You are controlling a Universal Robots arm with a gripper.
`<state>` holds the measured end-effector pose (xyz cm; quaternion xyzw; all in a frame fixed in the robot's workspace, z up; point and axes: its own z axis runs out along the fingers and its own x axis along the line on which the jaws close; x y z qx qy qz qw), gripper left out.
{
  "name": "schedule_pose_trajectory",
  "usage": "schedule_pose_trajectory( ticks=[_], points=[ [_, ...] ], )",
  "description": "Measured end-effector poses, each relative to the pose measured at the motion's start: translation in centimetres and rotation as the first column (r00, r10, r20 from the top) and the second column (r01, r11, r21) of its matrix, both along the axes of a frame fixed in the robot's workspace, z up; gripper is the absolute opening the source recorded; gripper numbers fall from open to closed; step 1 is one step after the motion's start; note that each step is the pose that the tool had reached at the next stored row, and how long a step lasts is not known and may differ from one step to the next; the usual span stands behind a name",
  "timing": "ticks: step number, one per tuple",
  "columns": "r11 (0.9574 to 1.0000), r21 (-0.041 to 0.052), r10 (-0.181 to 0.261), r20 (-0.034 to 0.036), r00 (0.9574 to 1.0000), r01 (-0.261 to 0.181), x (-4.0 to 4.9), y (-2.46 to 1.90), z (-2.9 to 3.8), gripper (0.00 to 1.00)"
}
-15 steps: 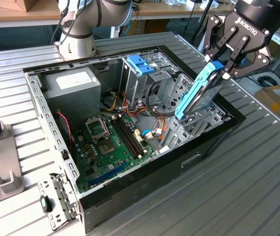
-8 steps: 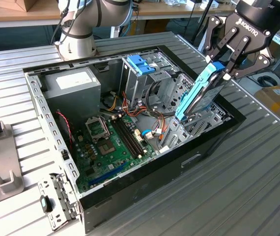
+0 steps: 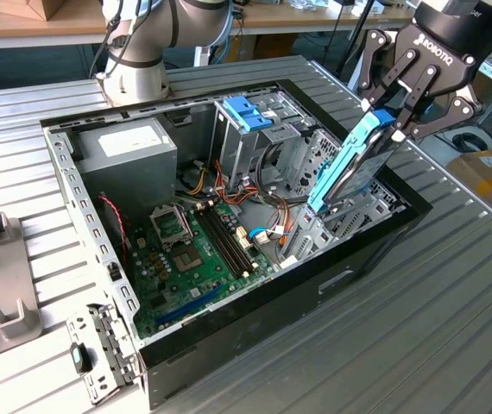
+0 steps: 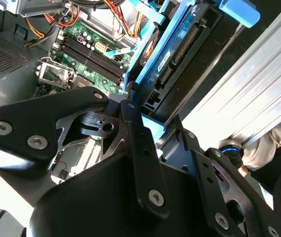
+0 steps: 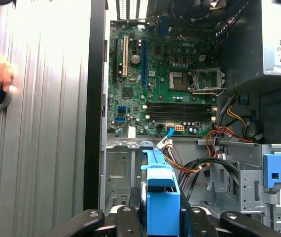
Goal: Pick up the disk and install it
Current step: 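Insert the disk into the insertion slot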
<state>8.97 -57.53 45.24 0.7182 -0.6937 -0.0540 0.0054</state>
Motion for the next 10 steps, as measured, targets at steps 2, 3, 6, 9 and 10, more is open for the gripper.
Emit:
schedule_pose_trajectory(
  ticks=[2,3,6,9,10],
  points=[
    [1.0000,-0.0003,0.000,0.0000,1.0000,0.000,0.00,-0.01,-0.03,0.37],
    [1.0000,-0.0004,0.000,0.0000,1.0000,0.000,0.00,-0.02,-0.05,0.37],
    [1.0000,-0.0005,0.000,0.0000,1.0000,0.000,0.00,-0.02,-0.07,0.37],
    [1.0000,-0.0006,0.000,0.0000,1.0000,0.000,0.00,-0.04,-0.12,0.37],
    [1.0000,-0.0006,0.000,0.0000,1.0000,0.000,0.00,-0.04,-0.13,0.37]
  ],
)
